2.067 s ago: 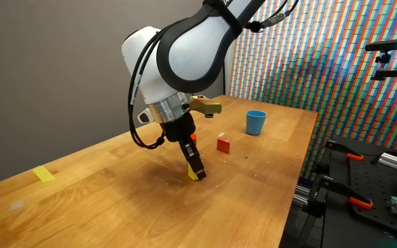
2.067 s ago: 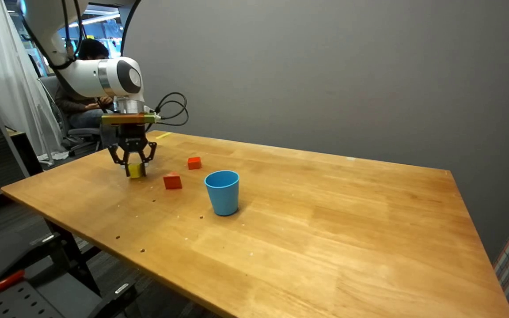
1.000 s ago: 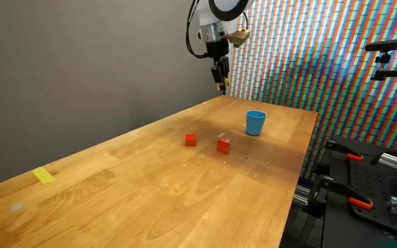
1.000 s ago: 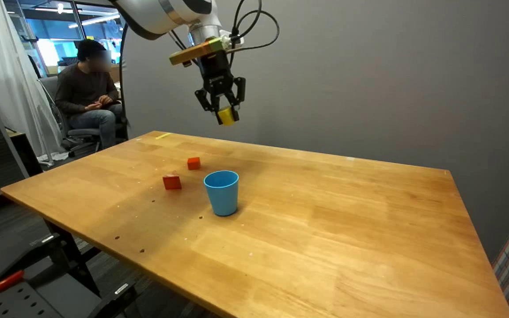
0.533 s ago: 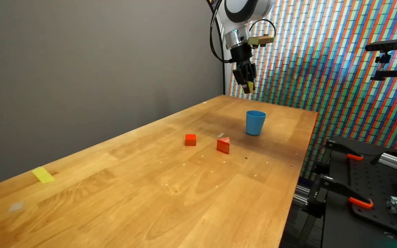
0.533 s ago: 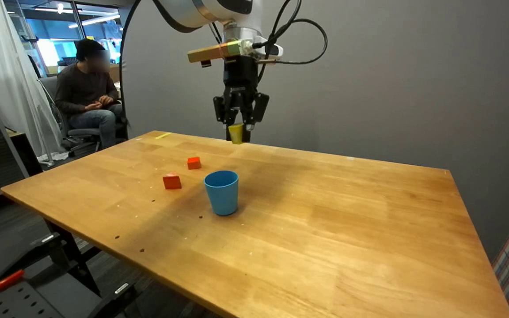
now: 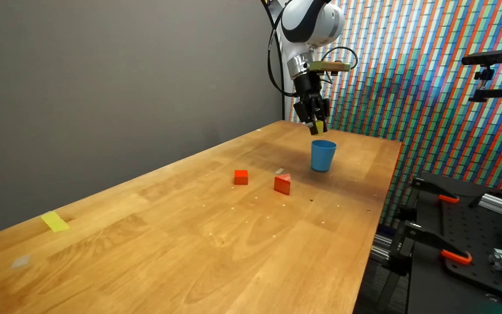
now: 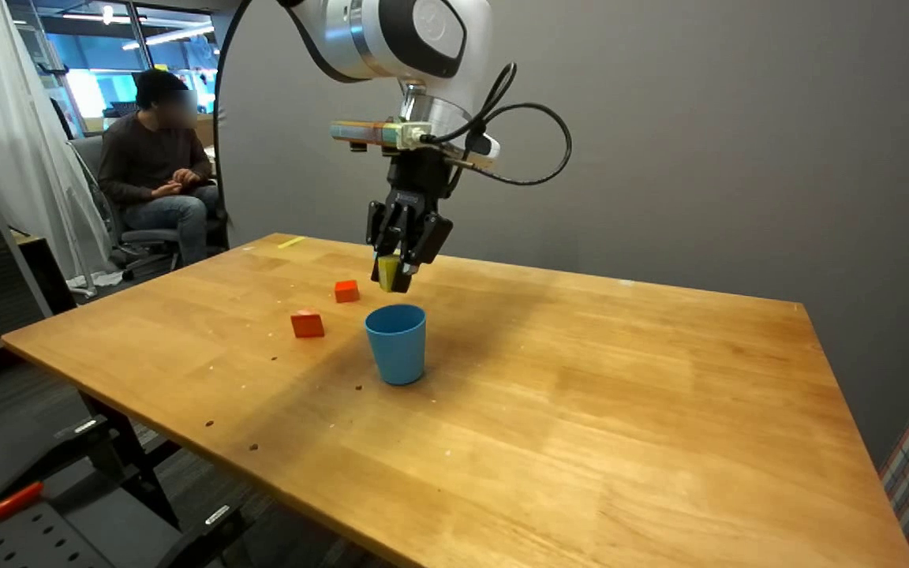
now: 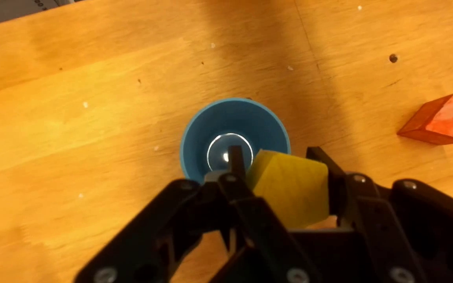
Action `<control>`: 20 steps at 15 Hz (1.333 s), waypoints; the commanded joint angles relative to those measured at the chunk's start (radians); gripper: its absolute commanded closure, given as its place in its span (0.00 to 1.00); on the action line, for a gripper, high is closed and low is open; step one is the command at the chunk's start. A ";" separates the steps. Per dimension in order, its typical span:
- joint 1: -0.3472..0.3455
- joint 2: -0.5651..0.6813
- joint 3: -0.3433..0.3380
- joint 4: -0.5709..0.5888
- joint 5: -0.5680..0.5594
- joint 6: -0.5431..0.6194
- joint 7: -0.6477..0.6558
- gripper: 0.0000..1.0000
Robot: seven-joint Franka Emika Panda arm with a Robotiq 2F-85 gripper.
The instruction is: Put the yellow block in the cup
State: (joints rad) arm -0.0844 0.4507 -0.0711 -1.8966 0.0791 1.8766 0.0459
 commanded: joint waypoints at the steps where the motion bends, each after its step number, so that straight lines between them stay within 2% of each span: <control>1: -0.016 -0.003 -0.010 -0.029 0.037 0.037 0.044 0.81; 13: -0.054 -0.008 -0.029 -0.084 0.103 0.067 0.093 0.81; 14: -0.056 -0.008 -0.027 -0.084 0.107 0.068 0.087 0.31; 15: -0.055 -0.010 -0.027 -0.087 0.109 0.068 0.088 0.31; 19: -0.034 -0.064 -0.028 -0.100 0.063 0.063 0.071 0.02; 20: -0.019 -0.107 -0.029 -0.108 0.028 0.054 0.065 0.00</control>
State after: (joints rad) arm -0.1310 0.4514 -0.0964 -1.9626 0.1596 1.9316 0.1286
